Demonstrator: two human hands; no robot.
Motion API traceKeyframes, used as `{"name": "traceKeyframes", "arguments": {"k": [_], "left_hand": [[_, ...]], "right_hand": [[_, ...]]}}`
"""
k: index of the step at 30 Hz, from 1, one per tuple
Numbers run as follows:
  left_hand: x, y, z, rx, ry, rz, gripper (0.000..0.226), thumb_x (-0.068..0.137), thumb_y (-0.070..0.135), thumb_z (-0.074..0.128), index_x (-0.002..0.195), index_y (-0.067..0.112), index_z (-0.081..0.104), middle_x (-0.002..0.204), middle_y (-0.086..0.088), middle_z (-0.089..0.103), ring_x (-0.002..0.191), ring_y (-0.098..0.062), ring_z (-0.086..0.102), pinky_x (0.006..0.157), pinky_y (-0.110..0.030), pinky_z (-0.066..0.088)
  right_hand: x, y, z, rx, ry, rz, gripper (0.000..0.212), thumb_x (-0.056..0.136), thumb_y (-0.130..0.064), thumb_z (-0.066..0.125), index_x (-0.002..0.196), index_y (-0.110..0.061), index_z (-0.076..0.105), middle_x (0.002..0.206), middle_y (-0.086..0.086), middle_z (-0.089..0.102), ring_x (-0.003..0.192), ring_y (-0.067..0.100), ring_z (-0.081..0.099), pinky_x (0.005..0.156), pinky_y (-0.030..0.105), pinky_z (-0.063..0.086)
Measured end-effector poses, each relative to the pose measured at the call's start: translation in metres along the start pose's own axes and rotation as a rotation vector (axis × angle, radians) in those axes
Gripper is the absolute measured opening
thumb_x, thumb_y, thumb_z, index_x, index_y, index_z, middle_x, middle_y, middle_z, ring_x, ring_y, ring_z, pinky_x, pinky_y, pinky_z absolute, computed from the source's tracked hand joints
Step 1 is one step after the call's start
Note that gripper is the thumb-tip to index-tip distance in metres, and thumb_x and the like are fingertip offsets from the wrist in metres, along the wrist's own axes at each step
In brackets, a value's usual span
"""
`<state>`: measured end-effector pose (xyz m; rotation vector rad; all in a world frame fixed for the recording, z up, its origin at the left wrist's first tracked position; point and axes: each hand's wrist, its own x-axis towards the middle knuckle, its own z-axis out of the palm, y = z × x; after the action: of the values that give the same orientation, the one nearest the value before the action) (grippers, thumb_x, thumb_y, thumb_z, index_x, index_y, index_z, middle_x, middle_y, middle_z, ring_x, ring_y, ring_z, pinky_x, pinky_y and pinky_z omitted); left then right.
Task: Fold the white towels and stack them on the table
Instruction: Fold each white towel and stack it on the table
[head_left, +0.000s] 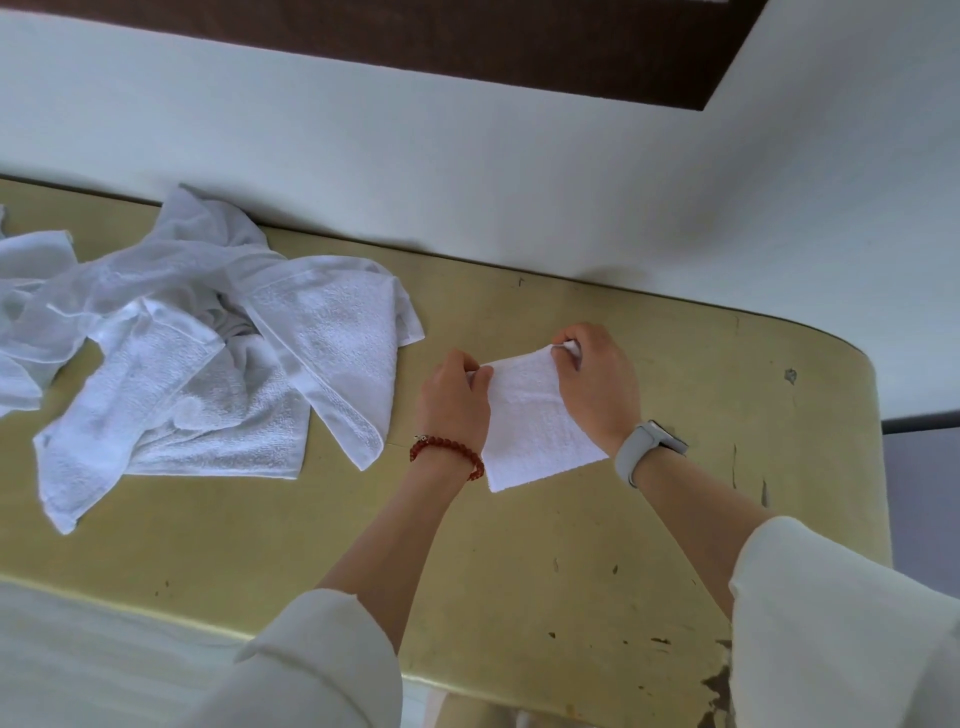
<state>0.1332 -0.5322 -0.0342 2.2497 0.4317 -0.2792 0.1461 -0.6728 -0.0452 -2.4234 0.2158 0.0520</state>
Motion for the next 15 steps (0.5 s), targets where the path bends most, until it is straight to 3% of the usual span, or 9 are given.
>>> {"name": "traceKeyframes", "arguments": {"k": [5, 8, 10, 12, 15], "left_hand": [[0.002, 0.005, 0.000, 0.223, 0.020, -0.073, 0.018, 0.093, 0.033, 0.045, 0.088, 0.016, 0.049, 0.084, 0.002, 0.056, 0.072, -0.016, 0.051, 0.060, -0.027, 0.038], [0.002, 0.009, -0.005, 0.260, 0.050, -0.083, 0.018, 0.092, 0.034, 0.047, 0.094, 0.016, 0.050, 0.089, 0.004, 0.056, 0.072, -0.015, 0.051, 0.061, -0.027, 0.037], [-0.006, 0.004, -0.007, 0.180, 0.198, 0.084, 0.016, 0.091, 0.023, 0.049, 0.100, 0.012, 0.056, 0.096, 0.001, 0.057, 0.077, -0.016, 0.053, 0.066, -0.029, 0.043], [-0.017, -0.007, -0.005, 0.174, 0.363, 0.390, 0.021, 0.086, 0.009, 0.046, 0.099, 0.007, 0.062, 0.096, -0.006, 0.062, 0.085, -0.021, 0.057, 0.074, -0.032, 0.047], [-0.037, -0.023, 0.014, 0.343, 0.316, 0.666, 0.037, 0.079, 0.004, 0.040, 0.107, 0.005, 0.063, 0.110, -0.010, 0.065, 0.106, -0.024, 0.056, 0.086, -0.036, 0.044]], "right_hand": [[-0.003, -0.005, 0.003, -0.163, -0.022, -0.001, 0.017, 0.093, -0.016, 0.042, 0.101, -0.008, 0.055, 0.109, 0.006, 0.054, 0.066, 0.022, 0.050, 0.055, 0.031, 0.040], [-0.005, -0.009, 0.001, -0.284, 0.026, -0.041, 0.021, 0.092, -0.018, 0.044, 0.105, -0.006, 0.055, 0.112, 0.011, 0.051, 0.079, 0.028, 0.054, 0.059, 0.033, 0.042], [-0.011, -0.005, -0.004, -0.364, 0.189, -0.174, 0.025, 0.090, -0.018, 0.040, 0.105, -0.007, 0.055, 0.111, 0.013, 0.055, 0.089, 0.030, 0.056, 0.068, 0.038, 0.045], [-0.023, 0.005, -0.010, -0.365, 0.281, -0.356, 0.029, 0.087, -0.013, 0.036, 0.110, -0.008, 0.053, 0.114, 0.012, 0.057, 0.100, 0.028, 0.054, 0.085, 0.043, 0.042], [-0.043, 0.022, -0.008, -0.449, 0.132, -0.551, 0.041, 0.086, -0.011, 0.032, 0.122, -0.005, 0.052, 0.131, 0.012, 0.052, 0.125, 0.025, 0.043, 0.106, 0.048, 0.025]]}}
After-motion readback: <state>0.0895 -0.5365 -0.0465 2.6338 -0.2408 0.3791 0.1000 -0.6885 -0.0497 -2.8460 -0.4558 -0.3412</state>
